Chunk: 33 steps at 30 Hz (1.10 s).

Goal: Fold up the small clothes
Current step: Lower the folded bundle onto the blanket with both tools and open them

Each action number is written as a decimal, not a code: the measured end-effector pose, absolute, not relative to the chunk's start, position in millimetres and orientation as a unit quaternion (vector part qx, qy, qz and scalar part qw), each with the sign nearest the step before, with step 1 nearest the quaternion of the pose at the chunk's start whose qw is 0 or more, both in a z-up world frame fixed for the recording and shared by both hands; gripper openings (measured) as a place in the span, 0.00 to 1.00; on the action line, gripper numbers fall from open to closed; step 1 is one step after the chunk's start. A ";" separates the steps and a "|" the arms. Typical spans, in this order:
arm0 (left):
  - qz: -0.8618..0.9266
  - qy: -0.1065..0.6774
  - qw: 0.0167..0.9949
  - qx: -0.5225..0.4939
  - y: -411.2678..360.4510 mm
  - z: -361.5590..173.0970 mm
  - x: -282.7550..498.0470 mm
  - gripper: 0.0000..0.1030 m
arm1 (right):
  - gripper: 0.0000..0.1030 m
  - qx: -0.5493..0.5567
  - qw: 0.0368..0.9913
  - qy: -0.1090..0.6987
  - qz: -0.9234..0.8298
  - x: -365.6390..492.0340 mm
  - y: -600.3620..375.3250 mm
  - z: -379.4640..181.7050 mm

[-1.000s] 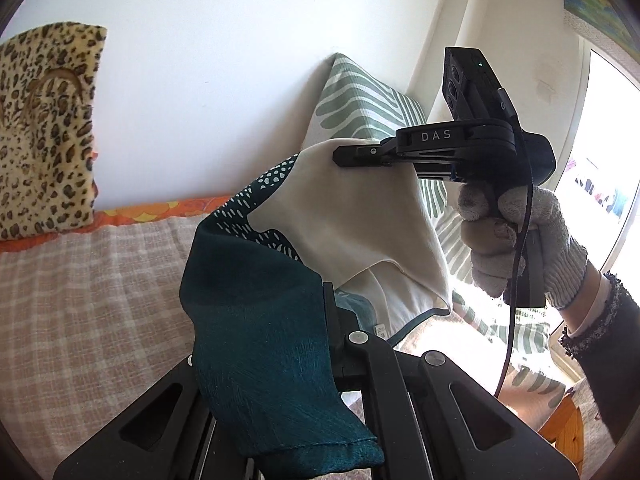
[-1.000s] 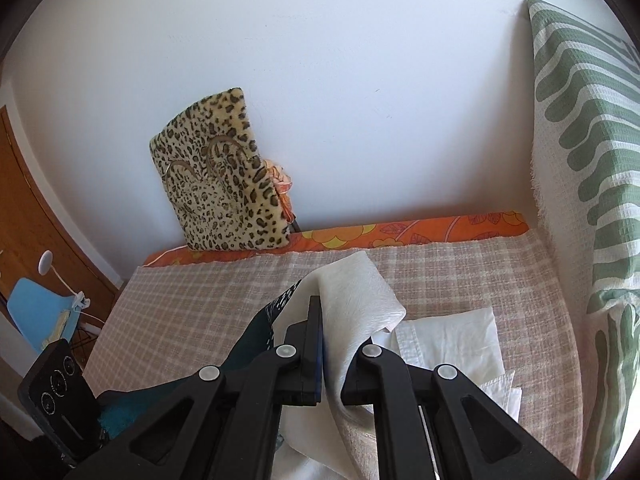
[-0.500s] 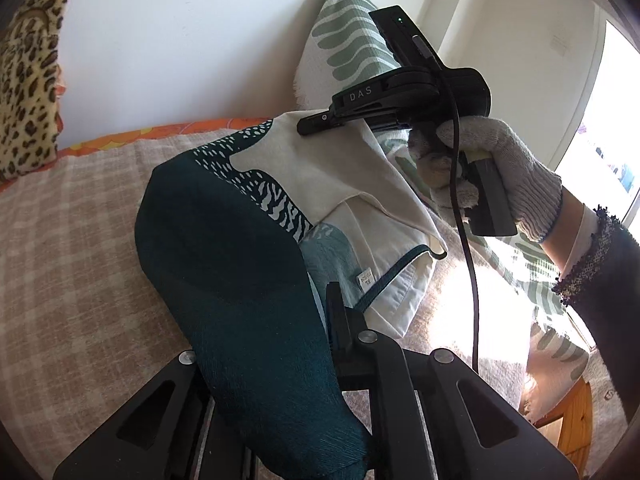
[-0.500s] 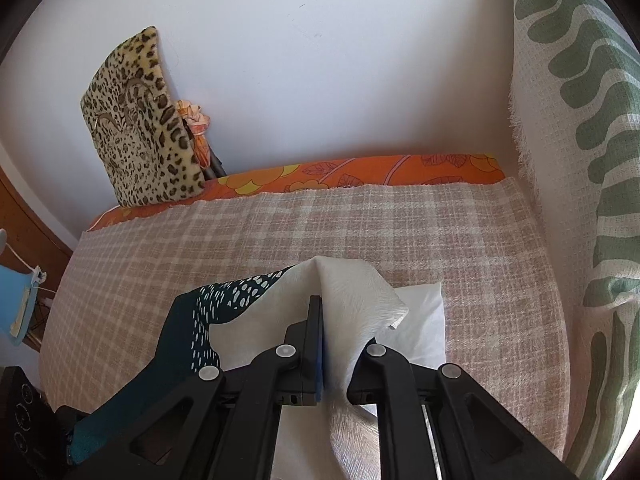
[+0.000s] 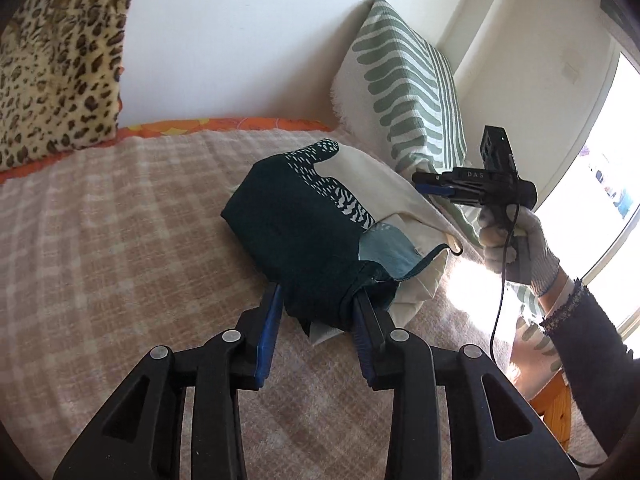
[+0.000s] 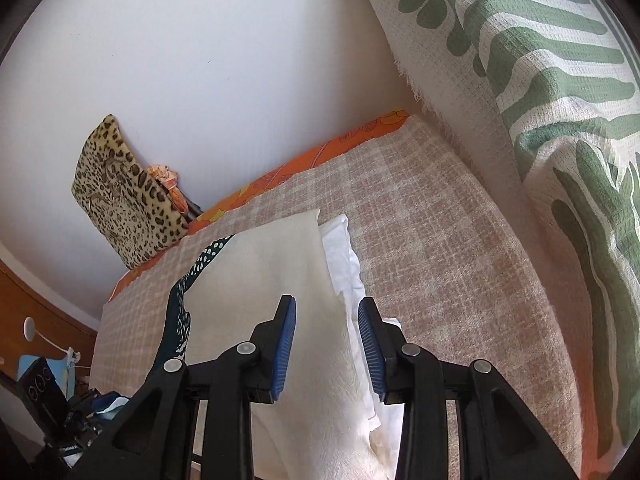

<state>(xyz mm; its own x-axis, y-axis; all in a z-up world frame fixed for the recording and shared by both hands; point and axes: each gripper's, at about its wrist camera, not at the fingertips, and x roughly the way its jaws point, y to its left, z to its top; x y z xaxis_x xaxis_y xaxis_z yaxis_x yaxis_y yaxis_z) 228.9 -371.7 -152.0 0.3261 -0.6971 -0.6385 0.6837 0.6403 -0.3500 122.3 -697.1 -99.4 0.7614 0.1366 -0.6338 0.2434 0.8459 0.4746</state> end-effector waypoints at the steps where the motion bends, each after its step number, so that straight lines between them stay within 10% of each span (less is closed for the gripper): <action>1: -0.417 0.395 0.819 -0.019 -370.1 -150.7 239.0 0.31 | 0.35 0.275 0.896 0.348 -0.027 120.1 -692.7 -102.6; 17: -0.372 0.412 0.831 -0.044 -360.8 -167.4 294.8 0.32 | 0.38 0.217 0.868 0.446 -0.033 118.0 -657.3 -121.0; 20: -0.373 0.414 0.830 -0.034 -371.5 -172.5 300.1 0.32 | 0.05 0.184 0.870 0.456 -0.044 119.7 -644.8 -119.3; 28: -0.387 0.445 0.804 -0.074 -380.8 -182.0 319.9 0.32 | 0.00 0.075 0.870 0.474 -0.109 102.1 -647.5 -107.6; 31: -0.395 0.458 0.791 -0.090 -386.3 -190.7 324.2 0.32 | 0.08 0.080 0.868 0.483 -0.084 101.3 -650.8 -109.2; 33: -0.403 0.471 0.776 -0.118 -389.2 -196.7 328.4 0.34 | 0.32 0.076 0.870 0.483 -0.061 103.3 -648.3 -102.1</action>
